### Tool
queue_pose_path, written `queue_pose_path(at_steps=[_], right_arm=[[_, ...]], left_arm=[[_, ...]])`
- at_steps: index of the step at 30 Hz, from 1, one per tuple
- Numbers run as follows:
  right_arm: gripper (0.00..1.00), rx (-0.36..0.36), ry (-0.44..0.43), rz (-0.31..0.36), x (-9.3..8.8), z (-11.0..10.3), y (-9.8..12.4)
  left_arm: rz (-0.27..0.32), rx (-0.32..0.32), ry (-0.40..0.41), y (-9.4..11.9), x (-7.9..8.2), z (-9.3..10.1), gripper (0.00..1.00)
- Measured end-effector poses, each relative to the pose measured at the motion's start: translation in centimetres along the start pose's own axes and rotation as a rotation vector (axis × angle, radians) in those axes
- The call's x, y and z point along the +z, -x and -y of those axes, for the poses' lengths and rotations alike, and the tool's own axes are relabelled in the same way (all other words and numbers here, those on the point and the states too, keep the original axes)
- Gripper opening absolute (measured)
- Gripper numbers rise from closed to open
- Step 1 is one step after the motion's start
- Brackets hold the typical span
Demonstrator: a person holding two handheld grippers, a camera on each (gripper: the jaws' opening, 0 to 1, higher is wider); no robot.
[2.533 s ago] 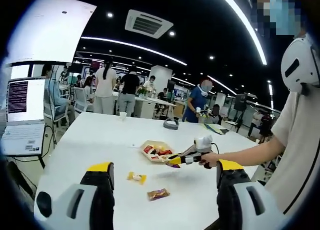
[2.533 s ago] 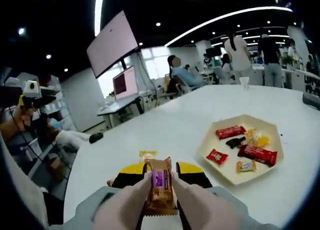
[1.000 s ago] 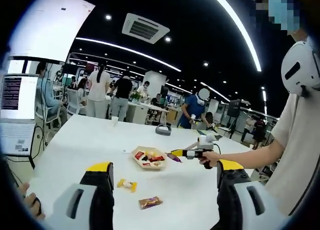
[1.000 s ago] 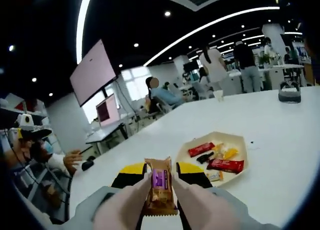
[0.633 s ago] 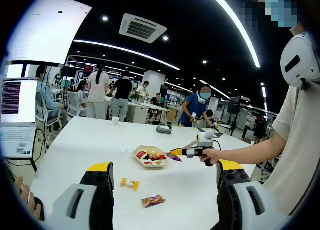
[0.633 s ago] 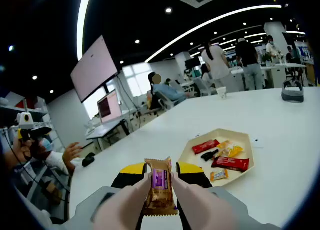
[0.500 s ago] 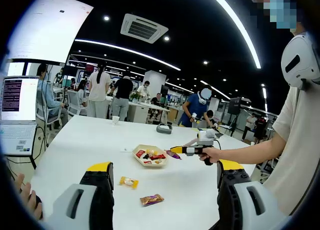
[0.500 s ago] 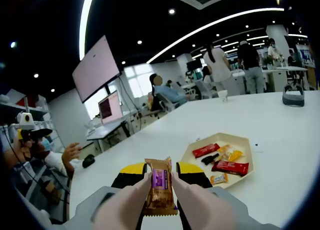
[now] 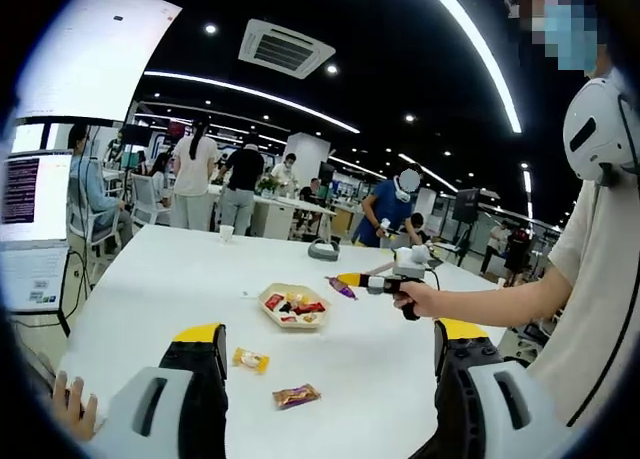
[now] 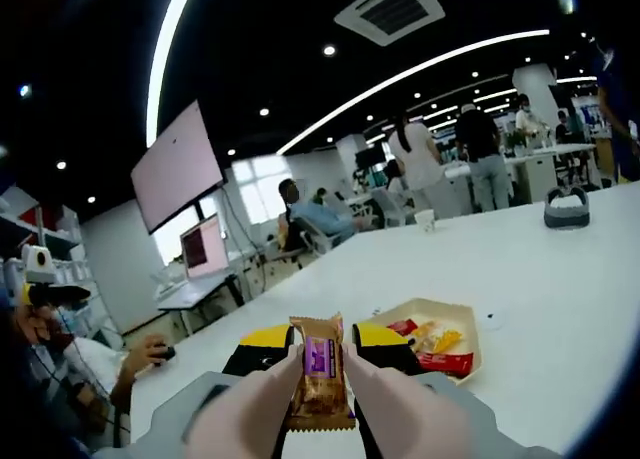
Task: Place the target food into the container with the food tongs after gripping and lifting it, then release it inside without dropping or visibly crushing the food.
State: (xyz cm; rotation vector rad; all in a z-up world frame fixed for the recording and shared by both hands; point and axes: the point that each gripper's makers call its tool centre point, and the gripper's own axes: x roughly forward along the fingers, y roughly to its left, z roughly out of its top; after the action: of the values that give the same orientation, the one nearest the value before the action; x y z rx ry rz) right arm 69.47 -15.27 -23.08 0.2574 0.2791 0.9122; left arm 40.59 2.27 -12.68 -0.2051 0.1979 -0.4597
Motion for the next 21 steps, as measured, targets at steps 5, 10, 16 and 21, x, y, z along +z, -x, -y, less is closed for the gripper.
queue_pose_path(at_steps=[5,10,16,21], right_arm=[[0.22,-0.018,-0.014,0.030,1.0,-0.2,0.7],[0.22,-0.034,0.025,0.059,2.6,-0.3,0.9],[0.22,-0.024,0.140,0.022,2.8,-1.6,-1.0],[0.22,0.019,0.268,-0.037,2.7,-4.3,-3.7]], left_arm=[[0.002,-0.058,0.015,-2.1,0.4,0.3,0.92],[-0.081,-0.078,-0.037,-3.4,-1.3,0.9,0.83],[-0.088,-0.076,-0.004,-2.3,-2.4,1.3,0.82],[-0.057,-0.012,0.009,0.9,-2.1,0.5,0.84]])
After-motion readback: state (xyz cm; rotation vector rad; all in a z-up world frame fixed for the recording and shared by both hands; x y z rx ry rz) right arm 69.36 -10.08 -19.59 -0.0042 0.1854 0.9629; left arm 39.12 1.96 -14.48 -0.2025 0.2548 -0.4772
